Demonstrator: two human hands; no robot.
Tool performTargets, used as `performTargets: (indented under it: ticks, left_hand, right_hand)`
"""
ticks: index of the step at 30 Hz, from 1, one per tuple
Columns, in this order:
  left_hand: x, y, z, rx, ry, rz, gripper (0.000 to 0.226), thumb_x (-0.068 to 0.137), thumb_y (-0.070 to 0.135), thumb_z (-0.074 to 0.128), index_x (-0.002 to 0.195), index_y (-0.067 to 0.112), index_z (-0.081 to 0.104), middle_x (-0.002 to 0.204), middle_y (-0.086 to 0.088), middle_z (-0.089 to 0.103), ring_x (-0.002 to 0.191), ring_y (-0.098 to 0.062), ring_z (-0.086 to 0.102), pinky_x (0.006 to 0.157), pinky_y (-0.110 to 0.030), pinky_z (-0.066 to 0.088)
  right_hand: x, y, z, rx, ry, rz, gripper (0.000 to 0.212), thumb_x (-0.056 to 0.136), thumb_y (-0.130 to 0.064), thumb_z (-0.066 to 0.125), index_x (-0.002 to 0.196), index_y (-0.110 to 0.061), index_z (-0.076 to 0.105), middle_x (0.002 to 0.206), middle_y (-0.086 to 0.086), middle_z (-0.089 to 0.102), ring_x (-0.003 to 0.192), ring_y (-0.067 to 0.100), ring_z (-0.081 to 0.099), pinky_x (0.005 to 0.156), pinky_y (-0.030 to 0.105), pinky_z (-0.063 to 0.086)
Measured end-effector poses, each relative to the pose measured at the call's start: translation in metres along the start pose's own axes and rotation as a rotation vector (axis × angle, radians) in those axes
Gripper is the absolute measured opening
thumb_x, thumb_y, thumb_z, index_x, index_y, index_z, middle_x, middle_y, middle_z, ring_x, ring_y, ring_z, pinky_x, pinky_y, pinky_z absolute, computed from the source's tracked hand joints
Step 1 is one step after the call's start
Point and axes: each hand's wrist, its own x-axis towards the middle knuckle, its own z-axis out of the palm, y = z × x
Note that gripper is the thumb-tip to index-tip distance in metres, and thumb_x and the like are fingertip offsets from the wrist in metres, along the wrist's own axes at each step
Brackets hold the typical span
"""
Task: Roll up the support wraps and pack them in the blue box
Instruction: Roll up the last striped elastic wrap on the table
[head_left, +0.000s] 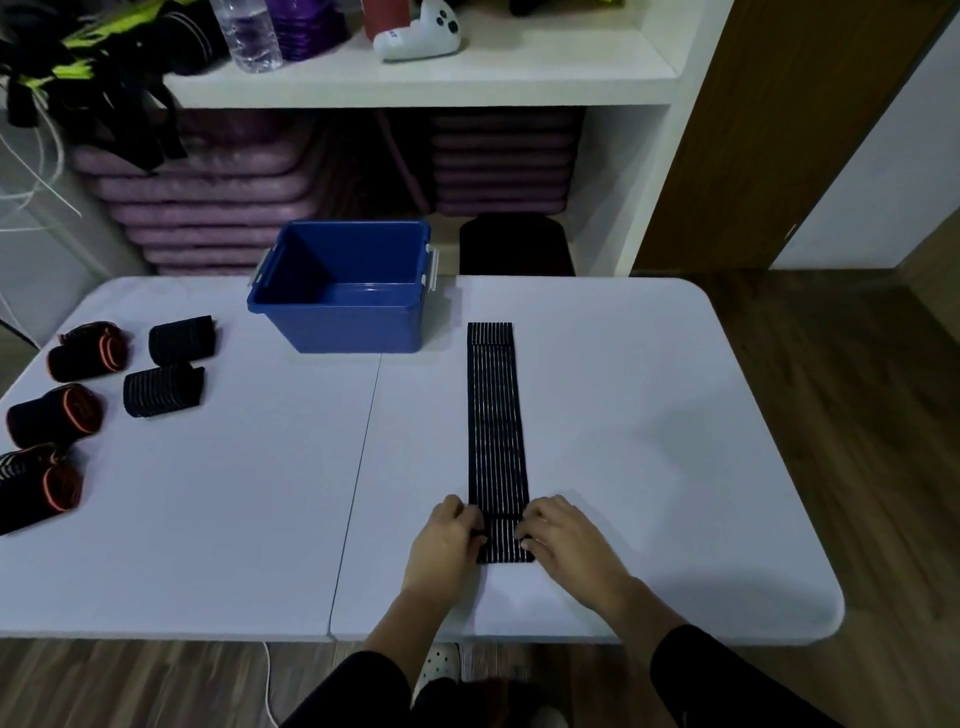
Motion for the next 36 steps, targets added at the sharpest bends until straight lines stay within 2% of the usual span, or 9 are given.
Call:
performTargets:
  ticks: [4,7,11,15,18,21,24,31,36]
  left_hand:
    - [-0.003,-0.014,-0.003,0.135,-0.002,0.291,0.022,0.076,0.035,0.053,0.074,0.018,0.068,0.082,0.004,0.059,0.072,-0.015,0.056,0.053,-0.029,0.052]
    - [-0.005,-0.018,-0.009,0.254,-0.059,0.382,0.037,0.065,0.051,0.055,0.085,0.022,0.066,0.094,0.007,0.062,0.075,-0.012,0.056,0.054,-0.023,0.047]
    - [0.000,-0.017,-0.011,0.245,-0.095,0.372,0.025,0.072,0.034,0.049,0.083,0.020,0.066,0.088,0.006,0.065,0.074,-0.015,0.056,0.052,-0.024,0.044]
    - [0.001,-0.009,-0.017,-0.166,-0.071,0.072,0.030,0.075,0.020,0.050,0.100,0.015,0.065,0.089,0.001,0.067,0.084,-0.013,0.050,0.070,-0.026,0.043]
    - [0.004,-0.007,-0.019,-0.433,-0.148,-0.209,0.011,0.085,0.017,0.058,0.095,0.018,0.061,0.073,0.001,0.065,0.071,-0.013,0.058,0.072,-0.029,0.048]
    - [0.004,-0.004,-0.015,-0.452,-0.182,-0.346,0.009,0.088,0.021,0.058,0.093,0.014,0.055,0.074,-0.003,0.064,0.073,-0.019,0.060,0.072,-0.032,0.050]
    - [0.002,0.000,-0.008,-0.410,-0.125,-0.410,0.015,0.090,0.020,0.056,0.102,0.013,0.052,0.081,-0.005,0.064,0.079,-0.022,0.062,0.070,-0.032,0.050]
    - [0.000,-0.002,-0.008,-0.356,-0.062,-0.261,0.025,0.083,0.016,0.066,0.101,0.016,0.049,0.066,0.004,0.057,0.067,-0.018,0.056,0.066,-0.033,0.050]
    - [-0.004,-0.014,-0.008,-0.087,0.054,0.079,0.025,0.083,0.015,0.064,0.108,0.012,0.060,0.099,-0.004,0.057,0.087,-0.021,0.058,0.069,-0.028,0.050]
  right_hand:
    - [0.001,0.005,-0.004,-0.059,-0.122,-0.026,0.048,0.080,-0.053,0.052,0.110,-0.019,0.064,0.116,-0.003,0.056,0.109,0.015,0.047,0.093,0.030,0.041]
    - [0.004,0.006,-0.005,-0.081,-0.157,-0.070,0.039,0.080,-0.037,0.063,0.111,-0.015,0.062,0.117,0.001,0.056,0.110,0.018,0.048,0.094,0.031,0.041]
    - [0.007,0.001,-0.004,-0.031,-0.044,-0.055,0.022,0.082,-0.021,0.055,0.099,-0.011,0.065,0.098,0.003,0.064,0.096,0.019,0.055,0.085,0.033,0.048]
    - [0.006,-0.008,-0.008,0.182,-0.002,0.150,0.017,0.091,-0.025,0.051,0.104,-0.016,0.057,0.090,0.002,0.063,0.089,0.015,0.054,0.078,0.031,0.047]
    - [0.006,-0.013,-0.007,0.304,-0.039,0.279,0.016,0.095,-0.031,0.047,0.104,-0.019,0.050,0.076,-0.001,0.060,0.070,0.013,0.054,0.068,0.034,0.046]
    - [0.005,-0.017,0.000,0.374,-0.019,0.415,0.020,0.095,-0.029,0.048,0.110,-0.016,0.050,0.064,-0.001,0.055,0.057,0.012,0.052,0.057,0.026,0.041]
    - [0.003,-0.018,0.006,0.406,0.018,0.459,0.027,0.093,-0.026,0.054,0.117,-0.016,0.048,0.070,0.009,0.065,0.065,0.020,0.061,0.062,0.028,0.047]
    - [-0.001,-0.013,0.004,0.398,0.033,0.439,0.031,0.088,-0.025,0.062,0.117,-0.019,0.052,0.071,0.006,0.066,0.068,0.018,0.063,0.068,0.031,0.050]
    - [-0.006,-0.006,0.006,0.162,0.093,0.207,0.034,0.086,-0.031,0.063,0.118,-0.021,0.057,0.105,-0.004,0.054,0.099,0.013,0.052,0.085,0.026,0.047]
